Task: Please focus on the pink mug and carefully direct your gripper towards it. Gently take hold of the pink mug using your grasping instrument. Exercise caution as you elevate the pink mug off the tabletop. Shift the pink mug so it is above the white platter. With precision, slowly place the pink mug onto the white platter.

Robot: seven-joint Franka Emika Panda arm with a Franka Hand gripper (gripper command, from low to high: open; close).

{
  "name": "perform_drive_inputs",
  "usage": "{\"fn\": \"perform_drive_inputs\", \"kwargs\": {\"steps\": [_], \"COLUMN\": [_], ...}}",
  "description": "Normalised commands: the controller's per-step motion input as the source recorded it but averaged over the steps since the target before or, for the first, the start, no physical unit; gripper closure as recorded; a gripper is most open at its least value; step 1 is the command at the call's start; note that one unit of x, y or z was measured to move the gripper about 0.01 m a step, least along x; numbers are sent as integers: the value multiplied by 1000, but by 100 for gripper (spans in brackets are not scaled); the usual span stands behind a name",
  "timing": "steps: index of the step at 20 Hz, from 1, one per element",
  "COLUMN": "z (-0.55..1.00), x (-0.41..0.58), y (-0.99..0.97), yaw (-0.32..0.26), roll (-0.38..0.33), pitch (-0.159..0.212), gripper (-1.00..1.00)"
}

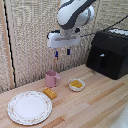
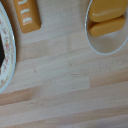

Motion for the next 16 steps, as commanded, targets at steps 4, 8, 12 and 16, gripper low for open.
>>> {"fn": "perform_drive_inputs", "kwargs": {"steps": [4,8,12,16], "z": [-122,-174,-234,-314], "x": [603,522,466,454], "y": [-180,-148,-127,-79], "yaw": [17,27,32,37], "roll": [6,0,0,-23], "pitch": [17,5,27,44], "gripper": [-100,-100,-100,-100]}}
